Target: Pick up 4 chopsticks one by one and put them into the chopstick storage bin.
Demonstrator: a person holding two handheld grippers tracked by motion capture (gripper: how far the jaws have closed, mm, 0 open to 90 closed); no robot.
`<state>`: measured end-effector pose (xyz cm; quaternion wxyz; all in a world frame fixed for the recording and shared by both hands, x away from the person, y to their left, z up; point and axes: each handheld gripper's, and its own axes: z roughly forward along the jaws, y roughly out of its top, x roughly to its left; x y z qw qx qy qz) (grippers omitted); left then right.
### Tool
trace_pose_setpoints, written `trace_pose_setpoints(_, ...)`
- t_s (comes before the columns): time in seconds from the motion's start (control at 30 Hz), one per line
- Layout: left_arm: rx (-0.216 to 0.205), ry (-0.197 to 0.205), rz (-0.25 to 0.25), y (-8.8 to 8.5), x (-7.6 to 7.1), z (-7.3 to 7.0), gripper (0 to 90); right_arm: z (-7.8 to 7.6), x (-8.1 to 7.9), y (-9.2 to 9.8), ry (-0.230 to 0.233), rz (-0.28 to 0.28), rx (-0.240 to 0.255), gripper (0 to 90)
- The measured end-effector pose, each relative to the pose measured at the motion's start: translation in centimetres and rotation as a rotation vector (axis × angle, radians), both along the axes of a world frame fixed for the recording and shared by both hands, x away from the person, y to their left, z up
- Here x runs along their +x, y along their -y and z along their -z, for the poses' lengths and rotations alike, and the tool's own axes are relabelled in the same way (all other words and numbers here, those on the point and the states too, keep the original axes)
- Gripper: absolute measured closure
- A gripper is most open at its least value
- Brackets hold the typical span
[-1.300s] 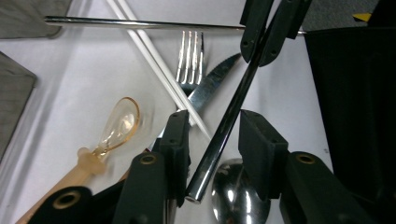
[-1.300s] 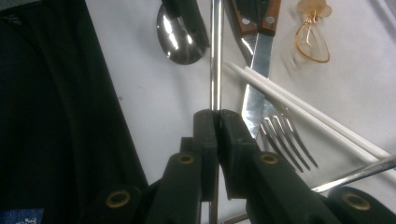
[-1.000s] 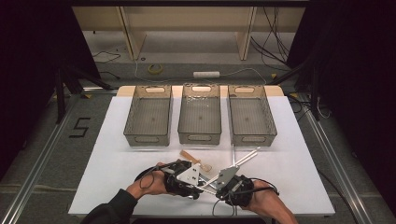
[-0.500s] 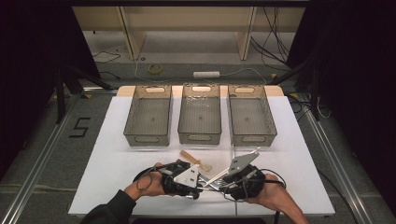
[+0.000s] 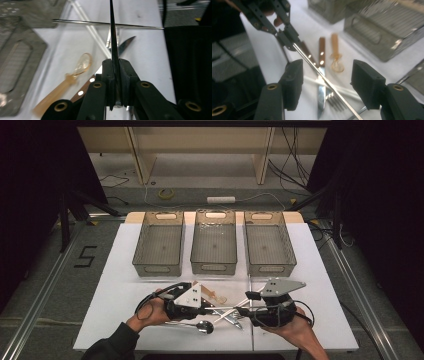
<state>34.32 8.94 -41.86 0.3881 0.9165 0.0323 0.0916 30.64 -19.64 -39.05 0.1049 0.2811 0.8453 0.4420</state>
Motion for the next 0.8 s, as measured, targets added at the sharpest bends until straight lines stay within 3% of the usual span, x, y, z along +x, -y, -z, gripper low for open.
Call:
trace_pose_setpoints(0.07,-0.021,-0.004,-0.039,-0.5,0.3,-0.3,82.9,-0.2,0.0,0.4,-0.015,0.009,0.050,42.1)
trace_pose_setpoints(0.23,-0.090,0.019,-0.148,-1.5,0.9,-1.4,82.9,0.1,0.0,1.2,-0.006,0.058,0.080,41.6)
trace_pose_setpoints(0.53,-0.214,0.010,-0.360,-4.9,2.7,-2.8,82.9,2.2,0.6,2.0,-0.081,0.169,0.041,38.1)
trace_pose_setpoints(0.8,-0.271,0.023,-0.507,-8.0,4.3,-3.7,82.9,3.1,1.1,2.4,-0.126,0.250,0.030,33.9)
